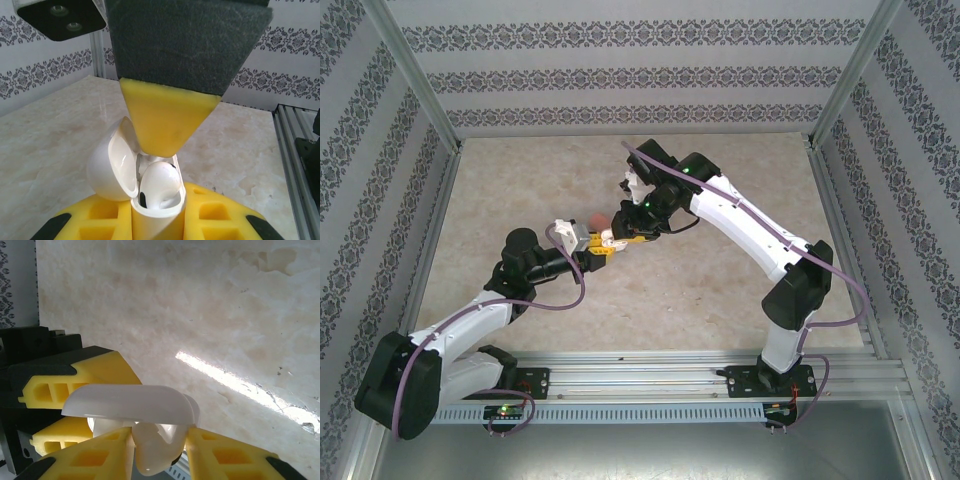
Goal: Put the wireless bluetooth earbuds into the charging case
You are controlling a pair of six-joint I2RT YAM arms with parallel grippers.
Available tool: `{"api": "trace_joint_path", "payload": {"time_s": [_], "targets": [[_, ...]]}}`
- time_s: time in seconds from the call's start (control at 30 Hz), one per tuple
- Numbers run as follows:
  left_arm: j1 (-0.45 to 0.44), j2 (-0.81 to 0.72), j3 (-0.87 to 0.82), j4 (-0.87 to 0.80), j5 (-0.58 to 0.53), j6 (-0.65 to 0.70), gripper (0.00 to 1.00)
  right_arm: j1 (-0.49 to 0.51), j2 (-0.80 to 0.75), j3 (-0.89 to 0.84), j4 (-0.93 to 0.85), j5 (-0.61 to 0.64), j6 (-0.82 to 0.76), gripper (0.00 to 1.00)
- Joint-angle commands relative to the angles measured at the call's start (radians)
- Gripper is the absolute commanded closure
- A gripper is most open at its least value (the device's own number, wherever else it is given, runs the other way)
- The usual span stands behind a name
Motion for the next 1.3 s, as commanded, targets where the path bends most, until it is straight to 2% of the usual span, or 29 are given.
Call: {"api": "trace_joint_path", "payload": {"time_s": [0.0, 0.37, 0.6, 0.93, 1.03, 1.27], "targets": [[-0.021, -0.039, 0.006, 0.085, 0.041, -0.012, 1.0, 0.002, 0.015, 0.01, 0.009, 0.074, 0.002, 0.65], [-0.023, -0.041, 0.004, 0.082, 0.034, -0.016, 1.0, 0.006, -0.009, 0.012, 0.042, 0.084, -0.005, 0.59], [-0.023, -0.041, 0.007, 0.074, 0.028, -0.035, 1.0, 0.01, -0.073, 0.016, 0.067, 0.12, -0.035, 0.54], [-0.022, -0.04, 0.02, 0.047, 0.008, -0.063, 1.0, 0.01, -0.175, -0.063, 0.164, 0.101, -0.042, 0.52], [-0.02, -0.034, 0.032, 0.031, 0.0, -0.099, 1.0, 0.01, -0.234, -0.143, 0.248, 0.082, -0.029, 0.56], [-0.007, -0.001, 0.045, 0.136, 0.031, -0.25, 1.0, 0.011, -0.348, -0.329, 0.388, 0.046, 0.012, 0.74]]}}
